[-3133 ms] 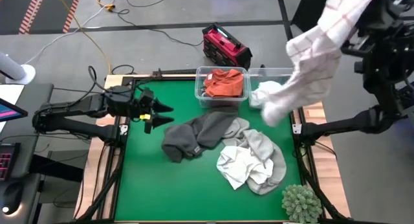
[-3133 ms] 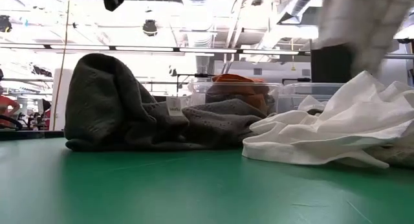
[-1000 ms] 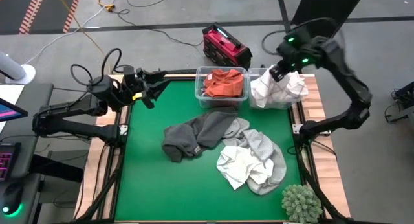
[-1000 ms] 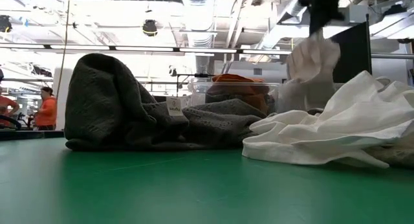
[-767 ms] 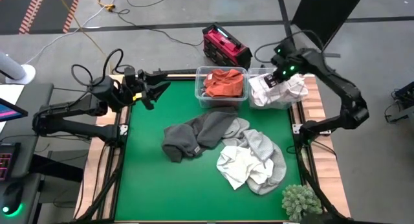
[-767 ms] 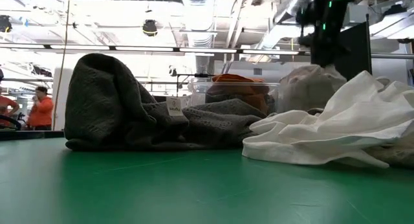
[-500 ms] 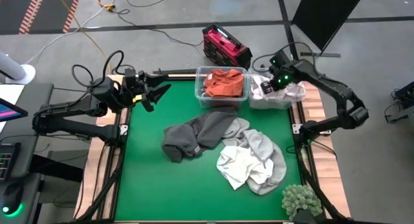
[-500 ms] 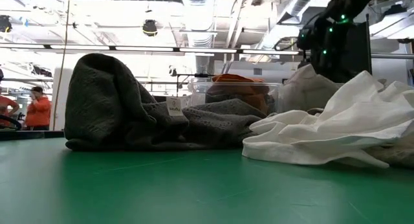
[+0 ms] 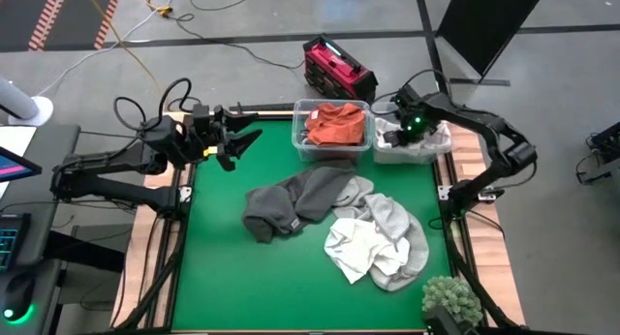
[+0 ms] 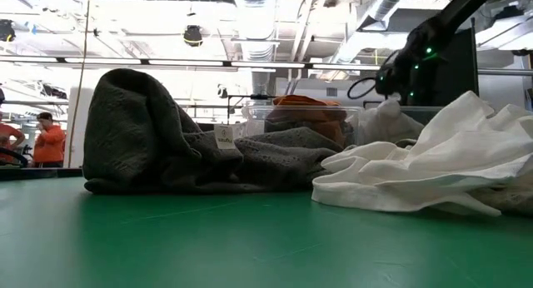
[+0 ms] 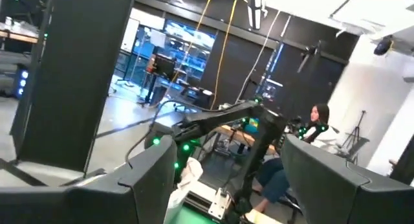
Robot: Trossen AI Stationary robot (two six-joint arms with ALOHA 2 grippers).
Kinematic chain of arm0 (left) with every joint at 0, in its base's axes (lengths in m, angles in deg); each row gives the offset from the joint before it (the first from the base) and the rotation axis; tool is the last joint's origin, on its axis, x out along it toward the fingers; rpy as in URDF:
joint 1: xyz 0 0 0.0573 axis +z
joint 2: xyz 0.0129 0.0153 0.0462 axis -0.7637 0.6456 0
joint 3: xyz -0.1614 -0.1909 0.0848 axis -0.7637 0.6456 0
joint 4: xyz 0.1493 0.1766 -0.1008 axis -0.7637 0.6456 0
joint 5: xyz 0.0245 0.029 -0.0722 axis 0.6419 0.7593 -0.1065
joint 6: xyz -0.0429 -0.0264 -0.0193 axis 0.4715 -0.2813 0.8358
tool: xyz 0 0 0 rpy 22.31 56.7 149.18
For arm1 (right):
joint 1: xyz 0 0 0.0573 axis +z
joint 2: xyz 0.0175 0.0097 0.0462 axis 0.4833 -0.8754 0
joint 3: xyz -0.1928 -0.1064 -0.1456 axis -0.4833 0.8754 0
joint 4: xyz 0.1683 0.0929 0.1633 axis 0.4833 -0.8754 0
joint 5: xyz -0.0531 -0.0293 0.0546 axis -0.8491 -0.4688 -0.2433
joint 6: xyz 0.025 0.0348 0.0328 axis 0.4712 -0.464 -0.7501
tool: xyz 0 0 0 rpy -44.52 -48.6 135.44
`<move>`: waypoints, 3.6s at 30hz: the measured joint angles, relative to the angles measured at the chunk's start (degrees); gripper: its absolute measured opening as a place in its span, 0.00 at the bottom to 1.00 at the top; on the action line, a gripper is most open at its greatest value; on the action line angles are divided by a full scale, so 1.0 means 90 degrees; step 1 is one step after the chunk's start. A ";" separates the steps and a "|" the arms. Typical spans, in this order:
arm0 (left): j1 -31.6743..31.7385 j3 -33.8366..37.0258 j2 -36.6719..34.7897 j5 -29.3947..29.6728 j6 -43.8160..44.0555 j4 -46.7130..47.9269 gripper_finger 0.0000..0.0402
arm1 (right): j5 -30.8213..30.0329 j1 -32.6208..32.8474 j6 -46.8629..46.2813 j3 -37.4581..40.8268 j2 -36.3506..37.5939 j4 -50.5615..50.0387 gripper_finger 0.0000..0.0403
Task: Sort towels by color in basket
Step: Put the white-brown towel into the right transparent bin, then put the white towel into the right transparent bin
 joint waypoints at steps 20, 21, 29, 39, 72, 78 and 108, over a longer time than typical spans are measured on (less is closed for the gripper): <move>0.0007 0.0000 -0.0005 -0.0175 -0.0148 0.0059 0.66 | -0.2008 0.0016 0.0893 -0.2385 0.0337 -0.2247 0.66; 0.0007 0.0000 -0.0005 -0.0176 -0.0144 0.0061 0.66 | -0.2126 0.0045 0.0861 -0.2363 0.0300 -0.2158 0.66; -0.0007 0.0000 -0.0005 -0.0377 0.0031 0.0061 0.66 | -0.2703 0.0046 0.1270 -0.2307 0.0077 -0.1318 0.66; -0.0073 0.0000 -0.0005 -0.0473 0.0061 0.0068 0.66 | -0.3204 0.0088 0.1682 -0.2311 -0.0575 -0.1273 0.56; -0.0066 0.0000 -0.0428 -0.0279 -0.0286 0.0314 0.66 | 0.0457 0.0592 0.0846 -0.2308 -0.0188 -0.1564 0.04; -0.0066 0.0000 -0.0428 -0.0275 -0.0260 0.0406 0.66 | 0.0638 0.0401 0.0553 -0.1659 -0.0186 -0.1194 0.04; -0.0063 0.0000 -0.0425 -0.0275 0.0120 0.1286 0.66 | 0.0587 0.0602 0.0684 -0.1765 0.1051 -0.1170 0.63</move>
